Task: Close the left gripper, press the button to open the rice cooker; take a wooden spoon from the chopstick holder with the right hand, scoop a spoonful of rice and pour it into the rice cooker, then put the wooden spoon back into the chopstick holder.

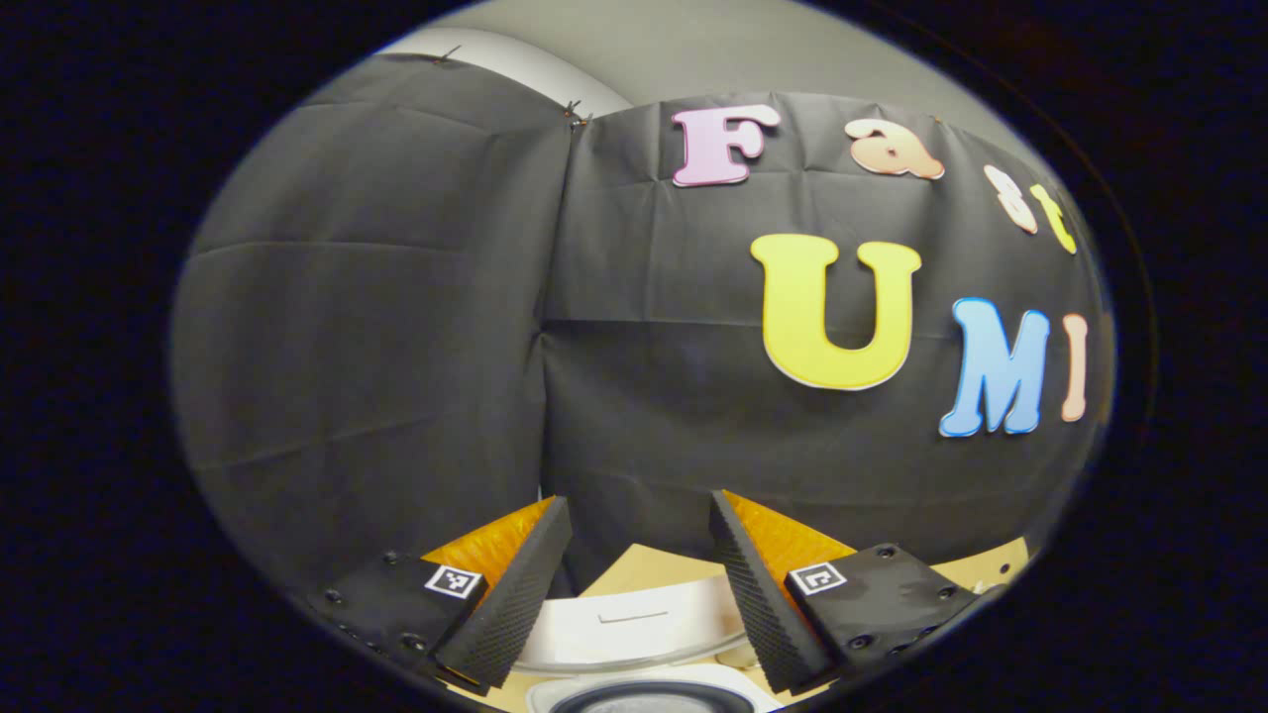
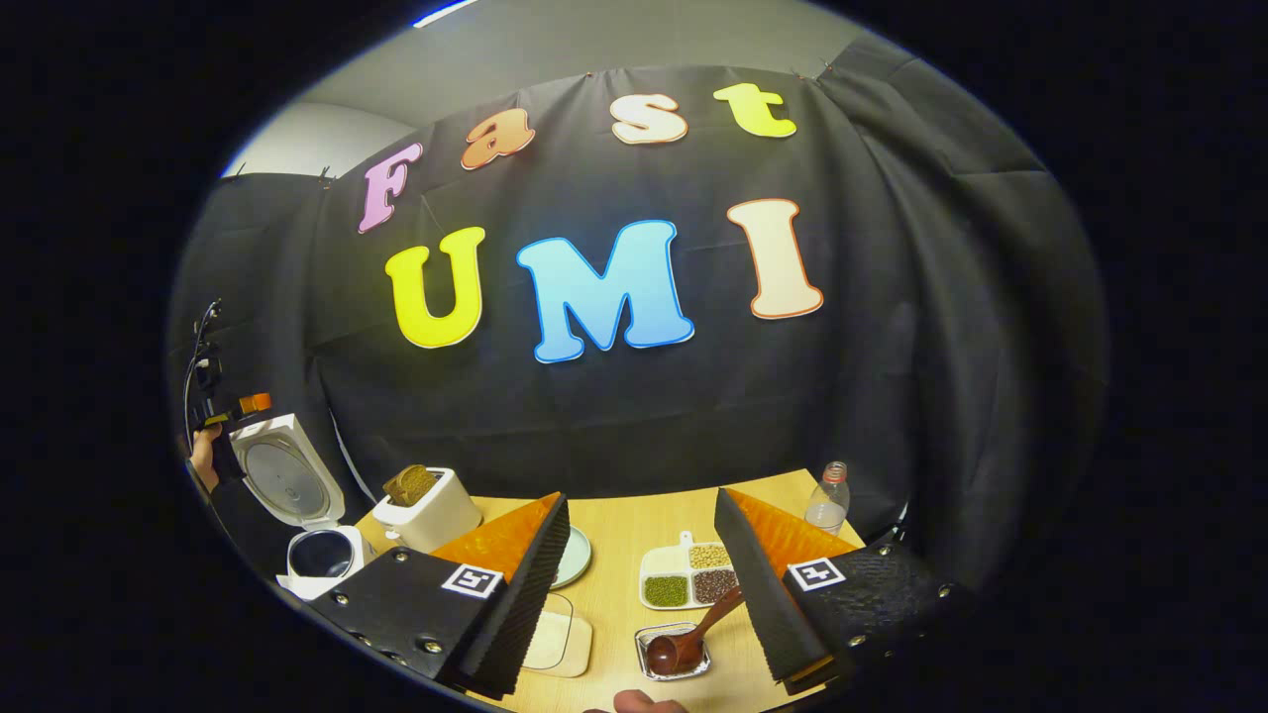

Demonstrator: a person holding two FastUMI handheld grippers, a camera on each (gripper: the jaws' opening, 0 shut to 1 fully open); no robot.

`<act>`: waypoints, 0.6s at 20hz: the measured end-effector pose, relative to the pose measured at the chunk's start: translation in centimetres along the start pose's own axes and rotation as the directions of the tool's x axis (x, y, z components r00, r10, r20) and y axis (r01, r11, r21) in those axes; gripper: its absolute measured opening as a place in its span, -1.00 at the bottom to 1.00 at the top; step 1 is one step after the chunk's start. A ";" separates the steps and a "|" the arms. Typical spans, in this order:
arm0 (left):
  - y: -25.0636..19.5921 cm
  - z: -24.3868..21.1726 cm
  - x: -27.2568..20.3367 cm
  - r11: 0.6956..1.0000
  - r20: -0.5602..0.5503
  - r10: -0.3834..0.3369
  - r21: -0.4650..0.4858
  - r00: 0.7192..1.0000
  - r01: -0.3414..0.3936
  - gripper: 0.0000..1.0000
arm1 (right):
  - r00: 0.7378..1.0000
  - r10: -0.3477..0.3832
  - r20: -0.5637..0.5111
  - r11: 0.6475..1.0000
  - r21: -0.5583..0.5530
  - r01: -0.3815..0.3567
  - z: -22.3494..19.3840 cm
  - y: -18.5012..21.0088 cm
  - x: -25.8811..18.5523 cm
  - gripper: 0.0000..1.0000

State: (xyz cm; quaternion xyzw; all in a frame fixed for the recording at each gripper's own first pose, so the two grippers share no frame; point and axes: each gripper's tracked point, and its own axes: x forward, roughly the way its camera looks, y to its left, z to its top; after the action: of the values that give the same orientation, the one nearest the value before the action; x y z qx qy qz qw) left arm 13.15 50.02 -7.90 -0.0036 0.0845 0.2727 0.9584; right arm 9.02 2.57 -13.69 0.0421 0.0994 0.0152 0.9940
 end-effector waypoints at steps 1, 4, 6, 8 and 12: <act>0.0 -0.8 0.3 1.000 -0.025 0.004 0.002 1.000 -0.004 0.94 | 1.000 -0.005 0.003 1.000 -0.004 0.005 0.2 0.0 -0.2 0.80; -0.1 -1.4 0.3 1.000 -0.051 0.015 0.009 0.999 -0.015 1.00 | 1.000 -0.002 -0.001 1.000 -0.004 0.002 0.3 0.0 0.2 0.79; -0.2 -2.0 -0.6 1.000 -0.069 0.003 0.002 0.998 -0.003 0.96 | 1.000 0.007 -0.005 1.000 -0.003 -0.007 0.2 0.3 0.5 0.79; -0.7 -2.3 -2.0 1.000 -0.074 -0.008 -0.002 0.997 0.008 0.96 | 1.000 0.026 -0.001 1.000 0.001 -0.026 0.5 1.0 0.5 0.79; -1.8 -3.4 -5.6 1.000 -0.025 -0.007 0.006 1.000 0.007 0.96 | 0.998 0.062 0.008 0.998 -0.022 -0.062 0.9 2.3 0.2 0.79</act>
State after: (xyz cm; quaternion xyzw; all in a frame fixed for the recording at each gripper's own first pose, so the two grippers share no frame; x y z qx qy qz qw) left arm 8.86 45.39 -10.37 -0.0045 0.0971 0.2693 0.9582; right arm 9.37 4.76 -12.69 0.0344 0.0936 0.0469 0.9939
